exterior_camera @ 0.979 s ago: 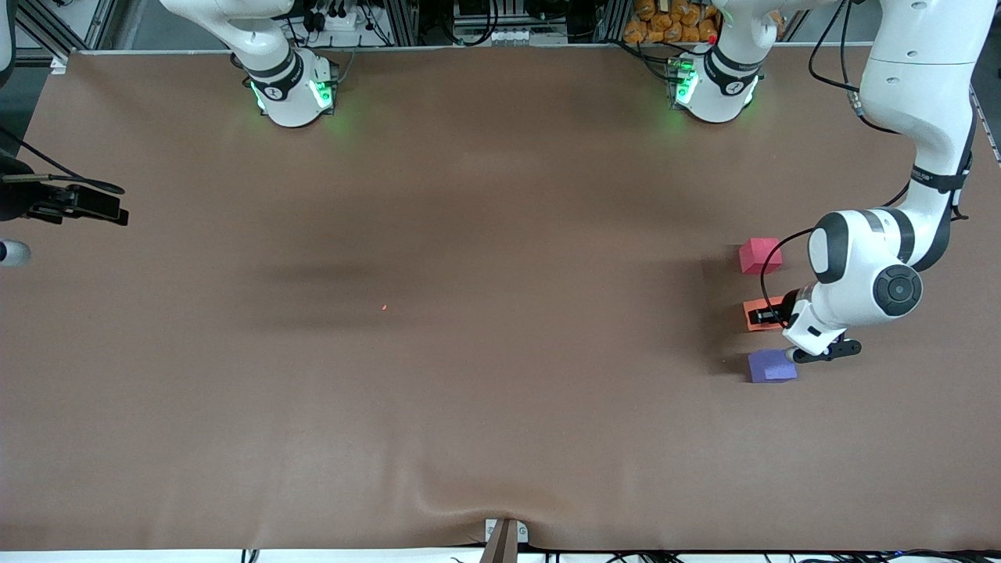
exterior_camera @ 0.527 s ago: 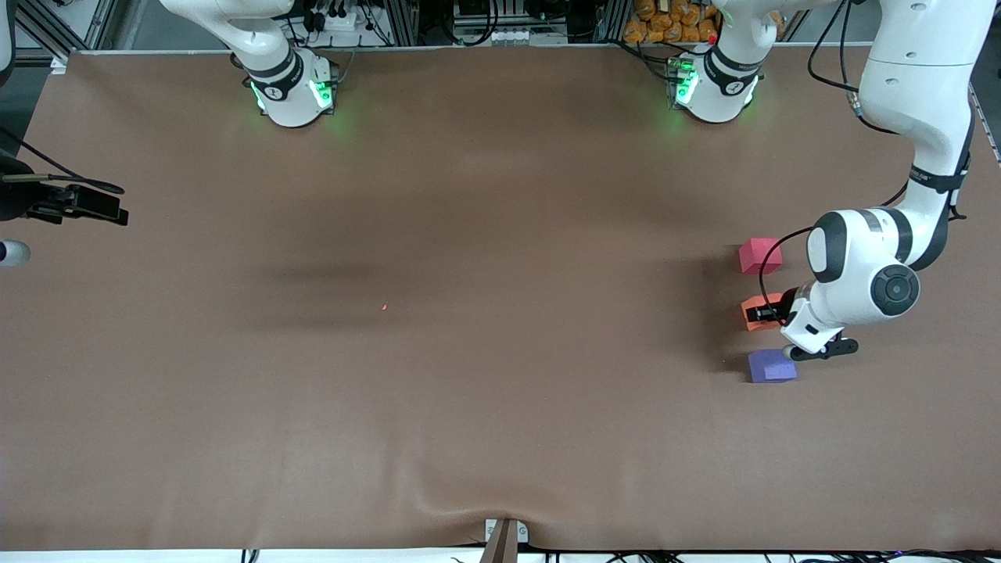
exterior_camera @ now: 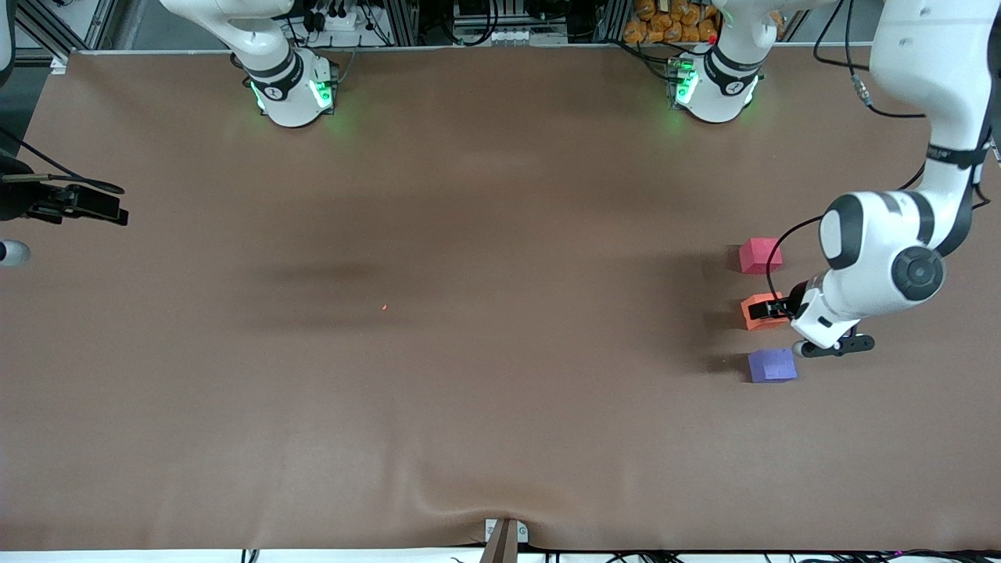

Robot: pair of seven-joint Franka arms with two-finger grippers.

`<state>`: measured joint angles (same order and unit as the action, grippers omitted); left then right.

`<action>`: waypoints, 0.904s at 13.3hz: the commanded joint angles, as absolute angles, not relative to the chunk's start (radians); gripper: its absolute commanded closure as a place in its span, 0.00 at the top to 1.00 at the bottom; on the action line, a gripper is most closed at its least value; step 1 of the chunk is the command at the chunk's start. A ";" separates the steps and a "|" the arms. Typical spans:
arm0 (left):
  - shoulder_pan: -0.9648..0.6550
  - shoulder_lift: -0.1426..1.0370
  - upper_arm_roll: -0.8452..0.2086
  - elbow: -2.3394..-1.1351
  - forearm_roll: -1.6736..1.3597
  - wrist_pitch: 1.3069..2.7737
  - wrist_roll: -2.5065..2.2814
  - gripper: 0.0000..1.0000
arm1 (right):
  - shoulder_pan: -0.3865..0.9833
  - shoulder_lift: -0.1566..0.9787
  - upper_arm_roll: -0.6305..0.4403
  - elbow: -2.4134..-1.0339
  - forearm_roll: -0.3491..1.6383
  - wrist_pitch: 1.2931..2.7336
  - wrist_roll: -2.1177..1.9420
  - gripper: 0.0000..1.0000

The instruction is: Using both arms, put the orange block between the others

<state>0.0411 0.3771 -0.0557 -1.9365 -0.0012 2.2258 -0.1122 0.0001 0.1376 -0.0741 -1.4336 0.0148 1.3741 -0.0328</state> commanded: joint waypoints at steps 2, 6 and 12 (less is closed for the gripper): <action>0.043 0.230 -0.087 -1.954 0.014 2.195 -0.120 1.00 | -0.011 0.129 -0.071 -1.424 0.023 1.358 -0.035 1.00; 0.044 0.106 -0.132 -1.913 0.015 2.042 -0.120 1.00 | -0.011 0.127 -0.071 -1.424 0.012 1.356 -0.037 1.00; 0.049 0.017 -0.169 -1.755 0.017 1.774 -0.069 1.00 | -0.011 0.129 -0.071 -1.419 0.012 1.358 -0.037 1.00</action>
<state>0.0394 0.0138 -0.1604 -1.8295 -0.0012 1.8476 -0.1075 -0.0004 0.1373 -0.0765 -1.4284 0.0141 1.3720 -0.0328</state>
